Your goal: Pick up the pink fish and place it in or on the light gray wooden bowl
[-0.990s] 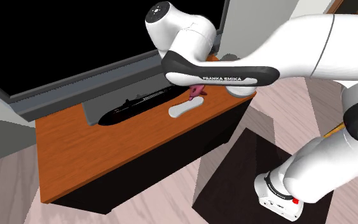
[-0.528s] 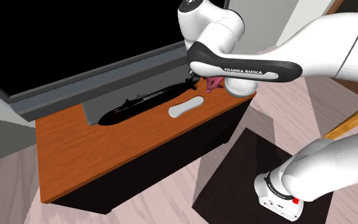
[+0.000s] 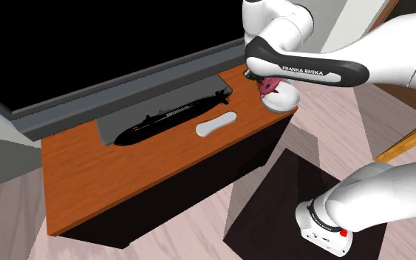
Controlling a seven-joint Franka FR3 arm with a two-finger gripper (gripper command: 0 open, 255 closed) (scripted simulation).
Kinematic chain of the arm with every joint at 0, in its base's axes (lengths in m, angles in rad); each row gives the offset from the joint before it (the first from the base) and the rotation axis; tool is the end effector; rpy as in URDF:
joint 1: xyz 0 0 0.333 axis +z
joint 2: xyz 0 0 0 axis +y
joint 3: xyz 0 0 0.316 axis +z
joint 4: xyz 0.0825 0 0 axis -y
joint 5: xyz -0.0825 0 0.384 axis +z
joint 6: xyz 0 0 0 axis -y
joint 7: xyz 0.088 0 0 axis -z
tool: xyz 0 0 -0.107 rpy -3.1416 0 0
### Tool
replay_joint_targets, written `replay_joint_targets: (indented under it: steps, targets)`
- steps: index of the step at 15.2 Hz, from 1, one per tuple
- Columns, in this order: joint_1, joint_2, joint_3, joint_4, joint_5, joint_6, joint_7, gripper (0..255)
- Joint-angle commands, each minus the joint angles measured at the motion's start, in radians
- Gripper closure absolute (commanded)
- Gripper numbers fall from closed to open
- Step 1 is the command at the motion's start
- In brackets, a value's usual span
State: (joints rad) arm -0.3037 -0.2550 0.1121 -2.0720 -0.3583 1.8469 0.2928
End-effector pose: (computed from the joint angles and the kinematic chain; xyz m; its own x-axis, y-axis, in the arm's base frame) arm 0.4719 -0.1154 0.5465 0.9252 -0.3619 0.1142 -0.3785 -0.8576 0.3481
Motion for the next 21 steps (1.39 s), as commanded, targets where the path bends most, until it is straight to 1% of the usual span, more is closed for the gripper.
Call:
replay_joint_targets:
  steps: [1,7,21]
  targets:
    - [-0.022,-0.009,-0.036,-0.011,-0.008,0.023,-0.052,255]
    - [-0.079,-0.021,-0.132,-0.027,-0.026,0.077,-0.186,255]
    - [-0.087,0.011,-0.138,-0.18,-0.061,0.253,-0.12,255]
